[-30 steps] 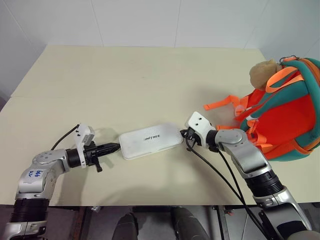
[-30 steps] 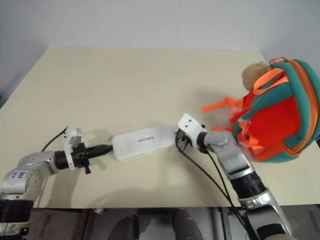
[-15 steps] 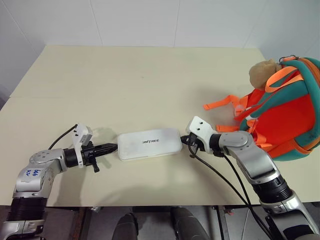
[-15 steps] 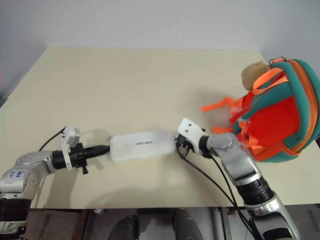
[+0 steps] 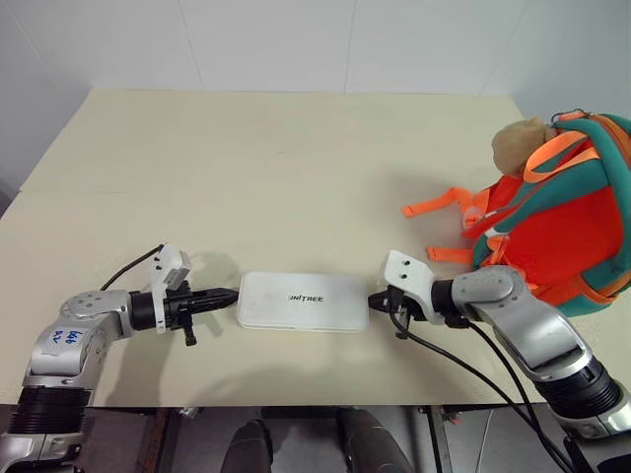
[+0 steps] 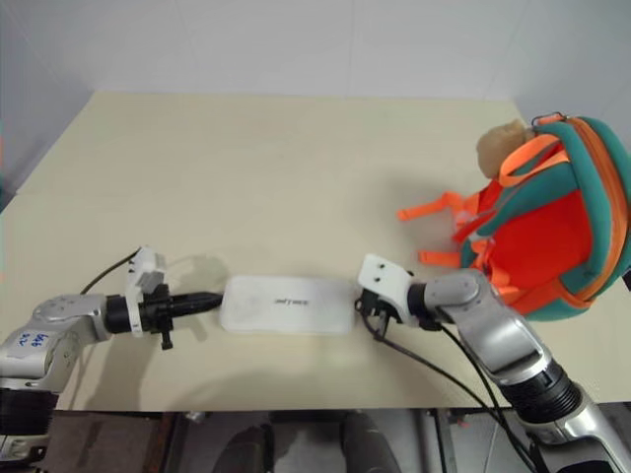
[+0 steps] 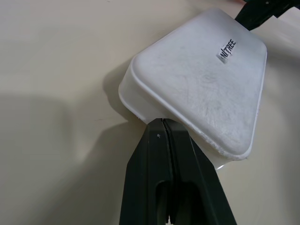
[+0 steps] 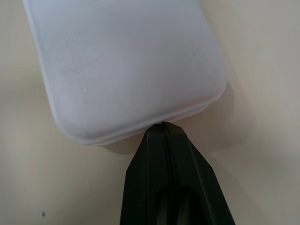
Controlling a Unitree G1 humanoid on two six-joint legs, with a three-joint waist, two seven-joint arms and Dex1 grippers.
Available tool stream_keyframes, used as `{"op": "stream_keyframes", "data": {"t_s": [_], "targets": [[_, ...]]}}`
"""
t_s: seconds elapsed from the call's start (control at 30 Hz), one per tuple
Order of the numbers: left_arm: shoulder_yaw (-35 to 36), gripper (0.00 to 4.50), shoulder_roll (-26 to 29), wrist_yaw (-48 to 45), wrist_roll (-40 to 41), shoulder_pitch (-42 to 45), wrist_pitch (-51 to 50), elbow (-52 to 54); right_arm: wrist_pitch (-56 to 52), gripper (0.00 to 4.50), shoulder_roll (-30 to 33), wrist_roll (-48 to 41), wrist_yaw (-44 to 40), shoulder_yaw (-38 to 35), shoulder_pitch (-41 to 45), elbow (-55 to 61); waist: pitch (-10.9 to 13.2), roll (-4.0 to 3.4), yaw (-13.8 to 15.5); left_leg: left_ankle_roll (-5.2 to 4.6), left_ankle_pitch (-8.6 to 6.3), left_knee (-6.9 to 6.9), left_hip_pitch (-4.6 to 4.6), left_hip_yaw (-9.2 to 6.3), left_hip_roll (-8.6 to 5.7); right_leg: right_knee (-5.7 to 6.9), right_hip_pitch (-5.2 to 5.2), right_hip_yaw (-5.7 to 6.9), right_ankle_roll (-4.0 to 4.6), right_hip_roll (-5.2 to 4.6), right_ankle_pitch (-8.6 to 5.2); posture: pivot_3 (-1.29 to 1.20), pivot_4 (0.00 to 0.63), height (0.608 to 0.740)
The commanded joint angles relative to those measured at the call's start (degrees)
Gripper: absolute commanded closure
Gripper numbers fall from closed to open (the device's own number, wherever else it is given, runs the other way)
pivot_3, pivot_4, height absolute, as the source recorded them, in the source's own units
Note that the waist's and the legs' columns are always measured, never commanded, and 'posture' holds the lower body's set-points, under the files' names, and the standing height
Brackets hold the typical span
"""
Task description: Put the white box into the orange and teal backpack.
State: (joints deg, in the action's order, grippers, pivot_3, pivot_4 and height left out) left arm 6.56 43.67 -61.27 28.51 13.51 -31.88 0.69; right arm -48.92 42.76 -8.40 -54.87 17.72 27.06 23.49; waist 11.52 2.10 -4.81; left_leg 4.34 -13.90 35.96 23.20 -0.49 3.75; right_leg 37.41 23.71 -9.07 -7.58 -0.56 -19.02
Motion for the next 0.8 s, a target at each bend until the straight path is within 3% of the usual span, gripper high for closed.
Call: {"op": "stream_keyframes", "data": {"t_s": [0.03,0.8], "targets": [[-0.57,4.49,0.48,-0.96,0.65,0.26,-0.21,3.25,0.68,4.5,0.95,-1.22,-0.44,-0.74,-0.31,2.66,0.01,0.01,0.02,0.0,0.0,-0.01,0.0,0.0,0.0,0.0,0.0,0.0,0.0,0.0,0.0,0.0,0.15,0.74],[2.02,4.49,2.49,1.24,-3.2,-0.58,3.92,-1.38,7.87,4.5,5.71,1.07,3.02,-5.81,-2.59,-4.53,0.02,0.03,0.07,-0.01,0.0,0.0,0.0,0.0,0.0,-0.02,0.0,0.0,0.01,0.0,-0.01,0.0,0.15,0.74]]}}
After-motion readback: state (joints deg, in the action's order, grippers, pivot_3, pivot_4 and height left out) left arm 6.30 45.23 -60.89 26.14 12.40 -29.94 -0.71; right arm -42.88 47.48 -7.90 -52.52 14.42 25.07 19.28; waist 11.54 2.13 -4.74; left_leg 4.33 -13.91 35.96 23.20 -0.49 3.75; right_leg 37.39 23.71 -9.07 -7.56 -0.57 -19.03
